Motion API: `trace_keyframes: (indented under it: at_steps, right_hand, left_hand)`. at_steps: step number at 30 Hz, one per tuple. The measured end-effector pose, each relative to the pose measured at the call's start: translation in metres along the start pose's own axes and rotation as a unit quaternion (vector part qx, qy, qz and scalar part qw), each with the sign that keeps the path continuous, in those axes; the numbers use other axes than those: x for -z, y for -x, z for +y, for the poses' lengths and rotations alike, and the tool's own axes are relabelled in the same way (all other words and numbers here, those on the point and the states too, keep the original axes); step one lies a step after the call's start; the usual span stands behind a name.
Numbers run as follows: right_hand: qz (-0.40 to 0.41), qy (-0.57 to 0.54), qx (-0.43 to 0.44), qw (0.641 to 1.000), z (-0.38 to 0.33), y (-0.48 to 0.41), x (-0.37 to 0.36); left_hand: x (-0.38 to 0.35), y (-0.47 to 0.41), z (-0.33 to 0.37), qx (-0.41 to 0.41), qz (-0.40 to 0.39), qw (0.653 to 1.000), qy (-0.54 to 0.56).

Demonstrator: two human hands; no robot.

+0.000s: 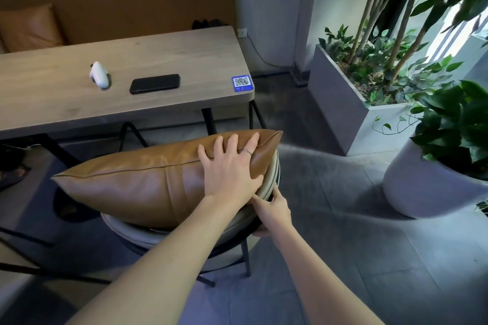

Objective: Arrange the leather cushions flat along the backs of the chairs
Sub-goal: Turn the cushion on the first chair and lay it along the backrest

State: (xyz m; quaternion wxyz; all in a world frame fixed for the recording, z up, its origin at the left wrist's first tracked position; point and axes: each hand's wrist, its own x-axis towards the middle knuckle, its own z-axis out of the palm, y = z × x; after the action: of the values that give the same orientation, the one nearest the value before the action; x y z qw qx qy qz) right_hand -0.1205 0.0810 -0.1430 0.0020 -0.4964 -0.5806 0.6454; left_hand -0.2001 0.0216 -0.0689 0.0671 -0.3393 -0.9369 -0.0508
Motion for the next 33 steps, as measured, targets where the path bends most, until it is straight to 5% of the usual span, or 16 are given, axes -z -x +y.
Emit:
trace_keyframes:
  at_steps: [33]
  right_hand:
    - [-0.069,0.012,0.035,0.997,0.018,0.002,-0.013]
  left_hand:
    - [-0.005,0.007,-0.027,0.009,0.027,0.999,-0.018]
